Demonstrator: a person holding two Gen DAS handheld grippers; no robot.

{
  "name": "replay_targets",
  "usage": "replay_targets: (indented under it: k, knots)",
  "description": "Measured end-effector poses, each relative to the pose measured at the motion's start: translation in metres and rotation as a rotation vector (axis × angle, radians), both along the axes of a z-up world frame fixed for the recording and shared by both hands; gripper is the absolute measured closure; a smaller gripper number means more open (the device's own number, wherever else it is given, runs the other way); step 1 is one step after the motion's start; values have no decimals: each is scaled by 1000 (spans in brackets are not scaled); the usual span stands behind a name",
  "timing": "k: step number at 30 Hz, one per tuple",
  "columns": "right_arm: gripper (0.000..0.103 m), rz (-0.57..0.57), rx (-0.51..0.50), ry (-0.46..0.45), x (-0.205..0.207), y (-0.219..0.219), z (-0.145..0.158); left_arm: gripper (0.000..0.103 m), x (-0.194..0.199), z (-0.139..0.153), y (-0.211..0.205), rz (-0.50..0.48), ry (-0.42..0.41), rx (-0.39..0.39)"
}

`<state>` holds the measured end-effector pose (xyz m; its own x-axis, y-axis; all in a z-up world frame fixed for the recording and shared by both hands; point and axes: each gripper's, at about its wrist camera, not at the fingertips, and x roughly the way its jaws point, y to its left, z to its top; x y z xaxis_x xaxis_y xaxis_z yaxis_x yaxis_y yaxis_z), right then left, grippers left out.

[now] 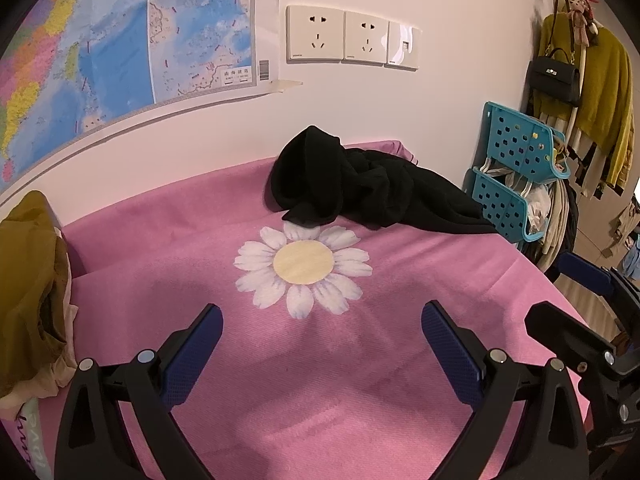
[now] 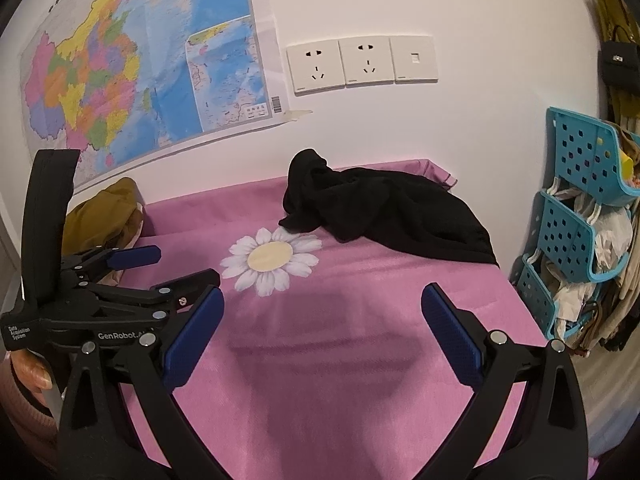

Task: Fold large clothes
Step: 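Grasp the black jacket with both grippers and lift it off the bed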

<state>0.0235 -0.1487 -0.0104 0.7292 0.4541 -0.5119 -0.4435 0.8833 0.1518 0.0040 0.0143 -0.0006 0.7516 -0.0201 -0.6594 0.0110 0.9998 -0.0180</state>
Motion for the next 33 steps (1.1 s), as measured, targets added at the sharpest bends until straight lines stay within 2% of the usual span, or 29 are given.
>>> replay_targets:
  k: [6, 9, 10, 17, 20, 23, 25, 27, 29, 32, 33]
  knots:
    - [6, 19, -53, 1, 24, 5, -1, 7, 19, -2, 8, 12, 29, -2]
    - [6, 25, -129, 3, 53, 13, -4, 7, 35, -5, 14, 25, 45, 8]
    - [6, 48, -150, -30, 61, 15, -5, 7, 43, -7, 18, 37, 56, 15]
    - [6, 110, -326, -14, 137, 49, -18, 7, 74, -12, 37, 76, 68, 28]
    - [6, 158, -417, -40, 158, 71, -28, 7, 82, -14, 45, 92, 70, 29]
    - [8, 199, -468, -74, 173, 89, -37, 7, 89, -17, 50, 103, 74, 25]
    - [22, 220, -483, -83, 182, 95, -43, 7, 92, -18, 53, 112, 79, 21]
    - [60, 221, -510, -73, 190, 96, -47, 7, 95, -20, 54, 114, 84, 16]
    - [93, 251, -476, -66, 190, 87, -42, 7, 95, -21, 57, 116, 80, 28]
    - [90, 244, -424, -92, 187, 71, -23, 7, 96, -23, 63, 129, 77, 36]
    - [80, 242, -425, -94, 186, 70, -20, 7, 98, -24, 67, 135, 81, 32]
